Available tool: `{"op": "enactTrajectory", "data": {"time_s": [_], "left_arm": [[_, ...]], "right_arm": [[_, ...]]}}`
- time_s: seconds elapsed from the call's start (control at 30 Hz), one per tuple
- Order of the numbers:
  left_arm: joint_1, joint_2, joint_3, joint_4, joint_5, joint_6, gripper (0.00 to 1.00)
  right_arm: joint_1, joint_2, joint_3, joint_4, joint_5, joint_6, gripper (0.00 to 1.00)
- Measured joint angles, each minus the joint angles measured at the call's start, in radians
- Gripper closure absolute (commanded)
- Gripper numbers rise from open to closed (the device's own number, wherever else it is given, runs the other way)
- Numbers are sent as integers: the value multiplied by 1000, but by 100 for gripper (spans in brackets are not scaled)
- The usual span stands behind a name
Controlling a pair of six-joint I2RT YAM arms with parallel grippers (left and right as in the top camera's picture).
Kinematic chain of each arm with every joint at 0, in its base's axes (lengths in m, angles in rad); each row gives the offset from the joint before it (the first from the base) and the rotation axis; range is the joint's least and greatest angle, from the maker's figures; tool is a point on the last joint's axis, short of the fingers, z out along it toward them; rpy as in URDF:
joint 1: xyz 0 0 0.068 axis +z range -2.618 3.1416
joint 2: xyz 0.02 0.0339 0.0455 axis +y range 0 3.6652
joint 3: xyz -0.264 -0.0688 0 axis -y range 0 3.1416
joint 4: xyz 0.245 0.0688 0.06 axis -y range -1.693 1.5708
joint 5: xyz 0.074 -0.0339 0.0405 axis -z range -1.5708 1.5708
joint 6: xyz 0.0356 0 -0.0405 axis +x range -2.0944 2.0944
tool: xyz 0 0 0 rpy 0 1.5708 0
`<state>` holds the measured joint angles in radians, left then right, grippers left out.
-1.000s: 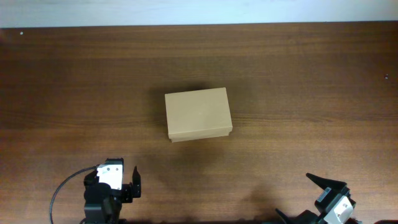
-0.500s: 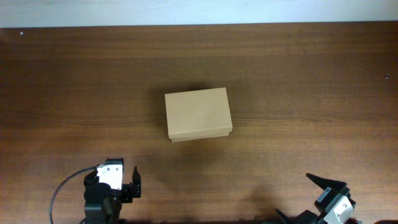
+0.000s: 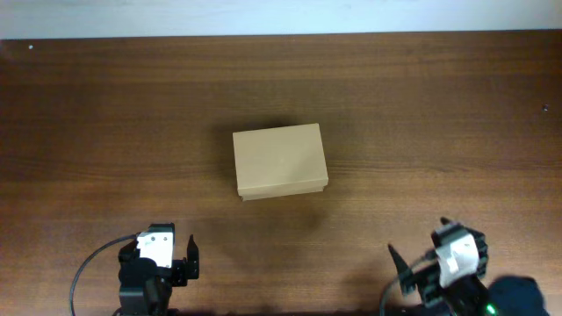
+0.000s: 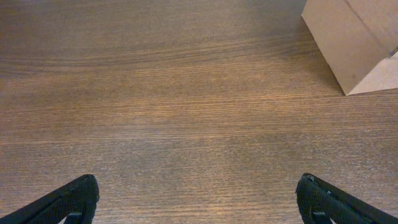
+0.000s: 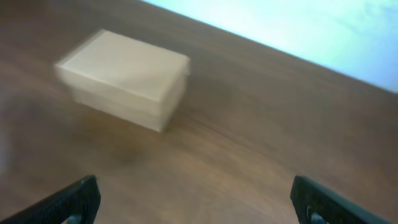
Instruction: Pack container
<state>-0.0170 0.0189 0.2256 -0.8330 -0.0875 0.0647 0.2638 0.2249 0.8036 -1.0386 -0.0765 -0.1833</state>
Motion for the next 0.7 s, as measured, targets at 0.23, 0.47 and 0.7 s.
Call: {"op": "enactTrajectory", "data": {"time_s": [0.23,0.47,0.7], "left_arm": [[0,-2,-1,0,0,0,0],[0,-2,-2,0,0,0,0],[0,-2,-2,0,0,0,1]], "right_arm": [[-116,-29,-270,153,31,0,1],[-201,-156,-450,191,27,0,1],[-238,-211,-537,195,27,1,1]]}}
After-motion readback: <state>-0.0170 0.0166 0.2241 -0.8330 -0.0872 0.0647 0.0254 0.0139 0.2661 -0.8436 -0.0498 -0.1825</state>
